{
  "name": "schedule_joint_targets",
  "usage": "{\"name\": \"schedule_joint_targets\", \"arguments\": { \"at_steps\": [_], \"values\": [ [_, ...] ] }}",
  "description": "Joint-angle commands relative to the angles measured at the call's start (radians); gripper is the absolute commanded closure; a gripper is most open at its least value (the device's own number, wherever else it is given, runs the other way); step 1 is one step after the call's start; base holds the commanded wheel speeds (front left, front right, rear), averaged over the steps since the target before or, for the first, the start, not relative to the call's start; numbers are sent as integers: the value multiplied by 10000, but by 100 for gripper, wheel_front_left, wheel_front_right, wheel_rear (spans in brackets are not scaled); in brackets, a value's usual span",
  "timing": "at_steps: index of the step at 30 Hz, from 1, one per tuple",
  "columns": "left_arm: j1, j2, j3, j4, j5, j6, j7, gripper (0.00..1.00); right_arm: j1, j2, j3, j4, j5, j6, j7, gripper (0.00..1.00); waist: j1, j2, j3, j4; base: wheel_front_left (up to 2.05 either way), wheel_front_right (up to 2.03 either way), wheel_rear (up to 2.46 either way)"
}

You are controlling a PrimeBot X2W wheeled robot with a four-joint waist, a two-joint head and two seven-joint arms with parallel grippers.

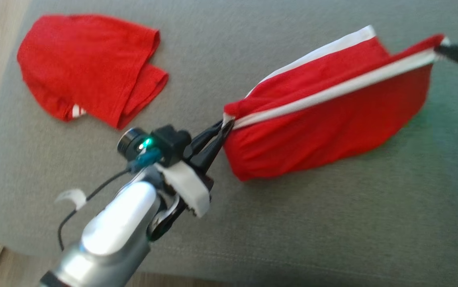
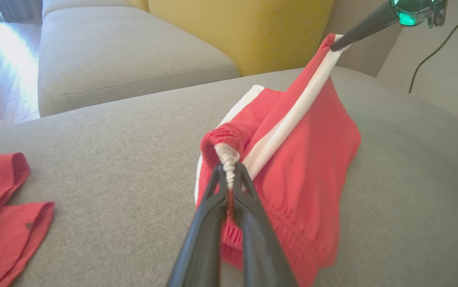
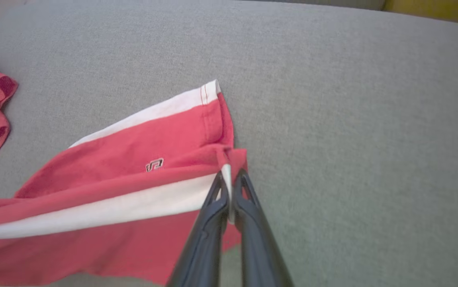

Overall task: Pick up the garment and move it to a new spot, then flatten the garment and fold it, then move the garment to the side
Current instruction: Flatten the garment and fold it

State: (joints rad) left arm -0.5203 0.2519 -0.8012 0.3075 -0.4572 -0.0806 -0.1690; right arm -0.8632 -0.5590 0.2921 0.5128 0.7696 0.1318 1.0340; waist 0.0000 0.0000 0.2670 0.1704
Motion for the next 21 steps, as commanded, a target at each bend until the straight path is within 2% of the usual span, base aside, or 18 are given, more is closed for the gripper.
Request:
{"name": "schedule_joint_targets", "arguments": {
  "at_steps": [1, 2, 9, 18, 19, 20, 21],
  "values": [
    [-603, 35, 344, 9, 47, -51, -159, 100, -533, -7, -234, -142, -353, -11, 98, 100, 0, 0, 756, 601, 0, 0, 0],
    [-870, -187, 298, 340, 38, -114, -289, 100, -861, 149, -373, 44, -703, -11, 147, 100, 0, 0, 1003, 761, 0, 0, 0],
    [-1628, -799, 122, 1333, 77, -292, -694, 100, -1664, 641, -766, 569, -1668, -11, 60, 100, 0, 0, 1662, 1164, 0, 0, 0],
    [-2088, -1196, 206, 1967, 72, -393, -902, 100, -2077, 750, -789, 816, -2354, -11, -202, 100, 0, 0, 2149, 1384, 0, 0, 0],
    [-2106, -1224, 229, 2012, 75, -398, -909, 35, -2106, 720, -767, 776, -2475, -11, -403, 59, 0, 0, 2183, 1393, 0, 0, 0],
    [-2125, -1250, 271, 2051, 90, -398, -914, 0, -2133, 713, -816, 784, -2552, -11, -634, 0, 0, 0, 2212, 1397, 0, 0, 0],
    [-2136, -1279, 328, 2086, 97, -386, -918, 0, -2165, 732, -900, 822, -2624, -11, -887, 0, 0, 0, 2233, 1398, 0, 0, 0]
  ]
}}
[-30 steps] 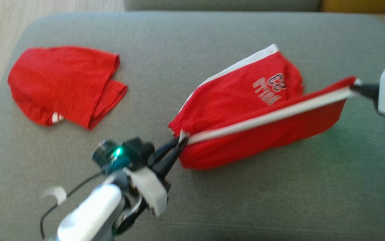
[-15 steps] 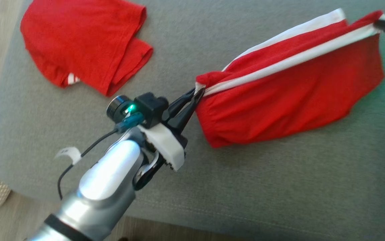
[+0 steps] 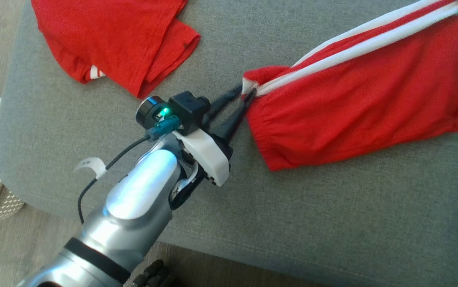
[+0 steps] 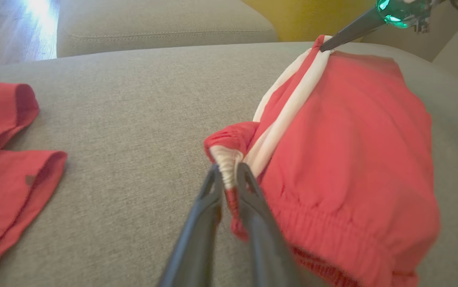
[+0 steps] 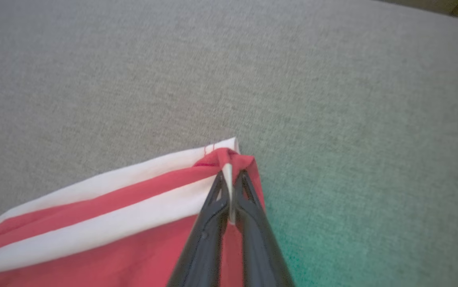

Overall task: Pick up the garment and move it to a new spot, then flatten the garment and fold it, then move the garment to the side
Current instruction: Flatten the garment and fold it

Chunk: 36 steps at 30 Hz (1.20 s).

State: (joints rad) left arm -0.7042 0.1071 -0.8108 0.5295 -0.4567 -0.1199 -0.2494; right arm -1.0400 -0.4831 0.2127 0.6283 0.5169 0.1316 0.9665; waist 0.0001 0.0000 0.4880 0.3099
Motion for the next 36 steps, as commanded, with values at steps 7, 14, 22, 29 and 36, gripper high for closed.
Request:
{"name": "schedule_joint_targets", "arguments": {
  "at_steps": [7, 14, 22, 29, 36],
  "values": [
    [-199, 83, 928, -265, 226, 109, -121, 0, -429, 170, -295, -19, -185, -9, -1504, 0, -1, 0, 24, -100, 0, 0, 0],
    [205, 161, 1865, -708, 342, 430, -122, 0, -67, 240, -66, -174, 27, -9, -3459, 0, -1, 0, -366, -484, 0, 0, 0],
    [1332, 89, 3846, -2064, 411, 1056, -123, 0, 1614, 715, 519, -1442, 825, -9, -6414, 0, -1, 0, -1599, -1325, 0, 0, 0],
    [2669, -272, 5457, -3108, 613, 1248, -123, 0, 3314, 1302, 895, -2274, 713, -9, -8621, 0, -1, 0, -2633, -2242, 0, 0, 0],
    [4199, -520, 6320, -3977, 1148, 1256, -123, 0, 5219, 1791, 508, -2824, -717, -9, -10604, 0, -1, 0, -3533, -2949, 0, 0, 0]
  ]
}}
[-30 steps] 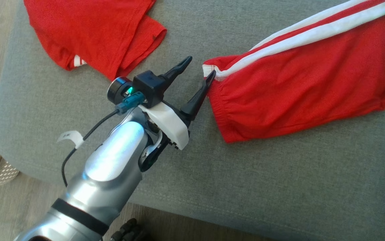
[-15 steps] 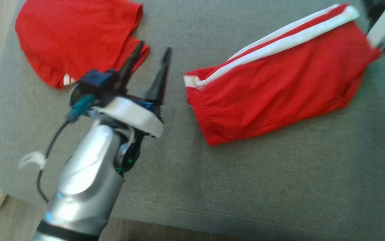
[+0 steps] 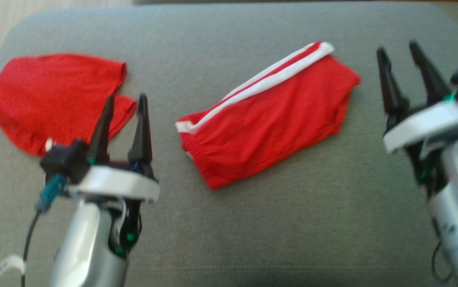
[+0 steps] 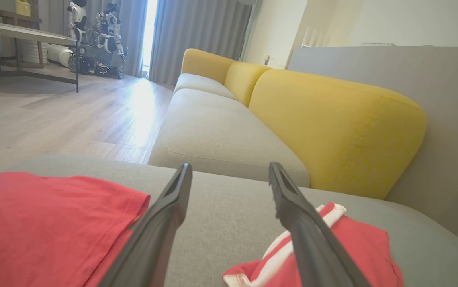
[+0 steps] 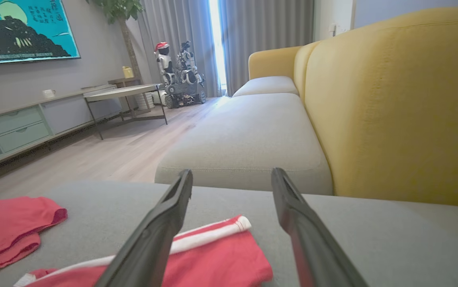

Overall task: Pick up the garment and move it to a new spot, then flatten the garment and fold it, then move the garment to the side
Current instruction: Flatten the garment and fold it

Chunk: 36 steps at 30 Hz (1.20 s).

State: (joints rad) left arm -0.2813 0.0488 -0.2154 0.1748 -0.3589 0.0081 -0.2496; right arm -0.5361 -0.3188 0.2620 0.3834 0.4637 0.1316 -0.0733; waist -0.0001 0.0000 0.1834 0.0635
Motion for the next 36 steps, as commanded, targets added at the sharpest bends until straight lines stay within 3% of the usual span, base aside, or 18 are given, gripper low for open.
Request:
{"name": "schedule_joint_targets", "arguments": {
  "at_steps": [1, 4, 9, 15, 23, 29, 36],
  "values": [
    [215, 49, 444, -535, 261, -30, -122, 0, 489, 251, 18, -418, -431, -9, -344, 0, 1, 0, -593, -575, 0, 0, 0],
    [933, 25, 551, -740, 311, -122, -122, 0, 1351, 562, -169, -559, -1181, -9, -795, 0, 1, 0, -874, -795, 0, 0, 0],
    [1909, 18, 603, -1273, 32, 194, -122, 0, 2624, 1279, -1018, -902, -2356, -9, -1406, 0, 1, 0, -1261, -1065, 0, 0, 0],
    [2617, 16, 305, -1374, 409, 498, -122, 0, 3655, 1973, -1754, -1296, -3255, -9, -1663, 0, 1, 0, -1377, -1125, 0, 0, 0],
    [2817, 15, 226, -1486, 524, 770, -122, 0, 4237, 2430, -2144, -1532, -3962, -9, -1743, 0, 1, 0, -1388, -1052, 0, 0, 0],
    [2743, 15, 191, -1433, 587, 727, -122, 0, 4237, 2508, -2110, -1477, -3895, -9, -1563, 0, 1, 0, -1283, -897, 0, 0, 0],
    [2299, 15, -144, -1533, 472, 725, -122, 0, 3487, 2632, -2074, -1048, -1051, -9, -220, 0, 1, 0, -545, -295, 0, 0, 0]
  ]
}}
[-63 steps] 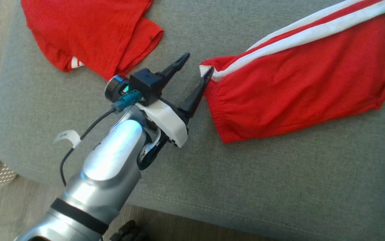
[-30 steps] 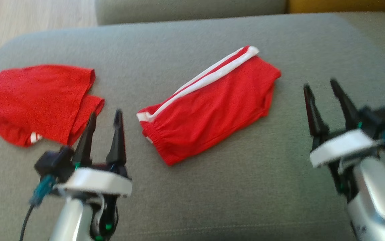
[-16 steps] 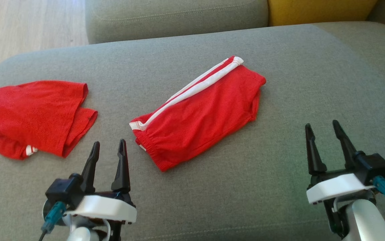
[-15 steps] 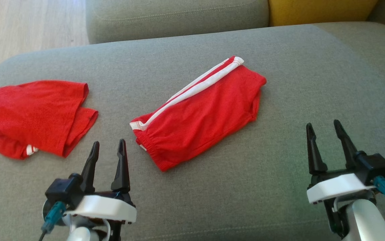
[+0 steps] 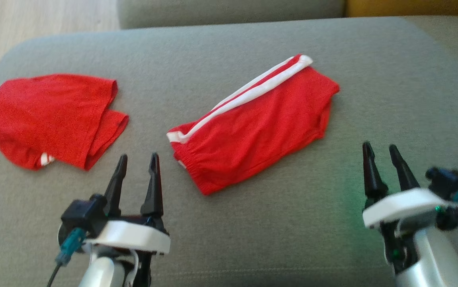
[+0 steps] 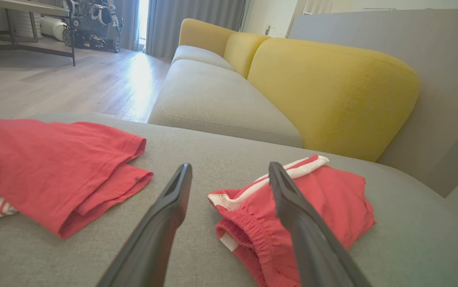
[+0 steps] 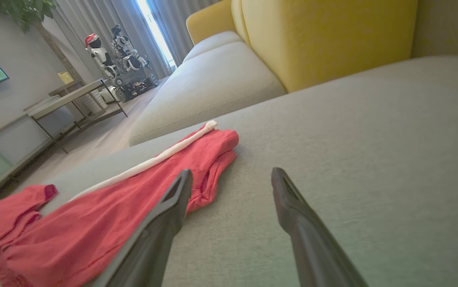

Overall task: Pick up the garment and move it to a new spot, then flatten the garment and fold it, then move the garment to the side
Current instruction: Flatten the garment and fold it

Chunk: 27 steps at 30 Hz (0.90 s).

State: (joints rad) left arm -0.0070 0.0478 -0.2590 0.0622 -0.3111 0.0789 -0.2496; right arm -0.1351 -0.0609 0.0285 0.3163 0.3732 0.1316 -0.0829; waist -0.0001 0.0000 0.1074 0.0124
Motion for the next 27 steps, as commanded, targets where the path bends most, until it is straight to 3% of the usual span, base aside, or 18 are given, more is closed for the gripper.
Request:
{"name": "schedule_joint_targets", "arguments": {
  "at_steps": [1, 5, 9, 17, 27],
  "values": [
    [-579, 24, 210, -411, -46, 50, -122, 0, -940, 62, 235, -174, 713, -9, 432, 0, 1, 0, 465, 451, 0, 0, 0],
    [-881, 24, -90, -387, 381, -9, -122, 0, -1841, 74, -102, 411, 2467, -9, 1813, 0, 1, 0, 1024, 954, 0, 0, 0],
    [-1164, 24, -405, -512, 328, -95, -122, 0, -2752, 14, -726, 1171, 3426, -9, 2969, 0, 1, 0, 1524, 1477, 0, 0, 0],
    [-1555, 24, -803, -678, 78, 76, -122, 0, -4326, -153, -2350, 3385, 3057, -9, 4047, 0, 1, 0, 2037, 2324, 0, 0, 0],
    [-1579, 24, -959, -703, 12, 217, -122, 0, -5275, -64, -2993, 4707, 3182, -9, 5165, 0, 1, 0, 2151, 2659, 0, 0, 0]
  ]
}}
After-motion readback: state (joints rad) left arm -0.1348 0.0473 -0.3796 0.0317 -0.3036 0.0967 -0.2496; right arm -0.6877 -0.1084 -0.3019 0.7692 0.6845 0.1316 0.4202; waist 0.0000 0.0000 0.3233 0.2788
